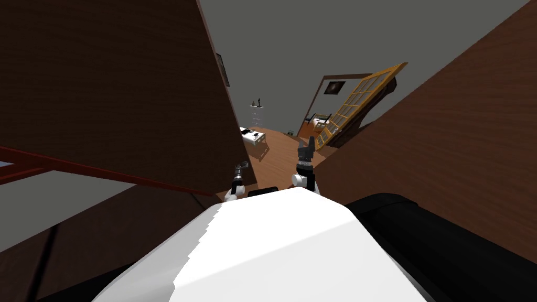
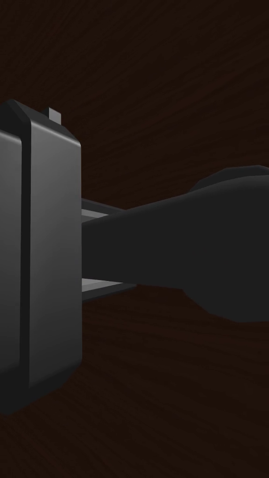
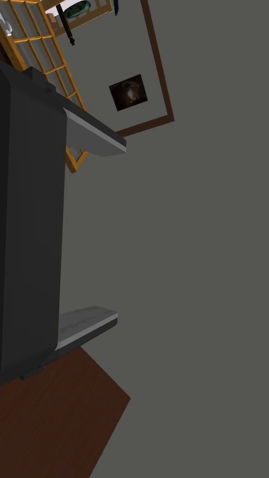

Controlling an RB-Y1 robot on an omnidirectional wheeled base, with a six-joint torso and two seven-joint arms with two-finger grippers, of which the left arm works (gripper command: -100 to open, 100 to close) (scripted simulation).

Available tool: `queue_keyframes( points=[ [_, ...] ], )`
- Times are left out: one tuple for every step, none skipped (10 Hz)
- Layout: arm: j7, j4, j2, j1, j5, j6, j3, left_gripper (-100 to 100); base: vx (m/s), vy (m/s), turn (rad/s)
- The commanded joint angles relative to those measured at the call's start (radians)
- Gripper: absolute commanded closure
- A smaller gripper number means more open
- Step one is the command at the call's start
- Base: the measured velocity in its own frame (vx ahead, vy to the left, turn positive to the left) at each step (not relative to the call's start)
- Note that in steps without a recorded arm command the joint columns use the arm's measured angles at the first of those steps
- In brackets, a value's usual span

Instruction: Push the door open

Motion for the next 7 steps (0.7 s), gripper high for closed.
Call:
queue_keyframes(
  points=[
    [-0.016,-0.009,-0.022,-0.003,0.005,0.0,0.01,100,0.201,-0.038,0.071],
    [-0.027,-0.01,-0.04,-0.003,0.01,-0.001,0.019,100,0.176,-0.042,0.078],
    [-0.033,-0.01,-0.054,-0.004,0.012,-0.001,0.024,100,0.141,-0.031,0.066],
    [-0.026,-0.009,-0.034,0.002,0.013,-0.001,0.027,100,0.059,-0.001,0.03],
    [-0.037,-0.012,-0.005,0.0,0.024,-0.004,0.046,100,0.12,-0.033,0.049],
    [-0.039,-0.012,-0.001,0.0,0.026,-0.004,0.049,100,0.196,-0.036,0.056],
    [-0.044,-0.013,0.005,0.0,0.03,-0.004,0.057,100,0.193,-0.077,0.041]
  ],
)
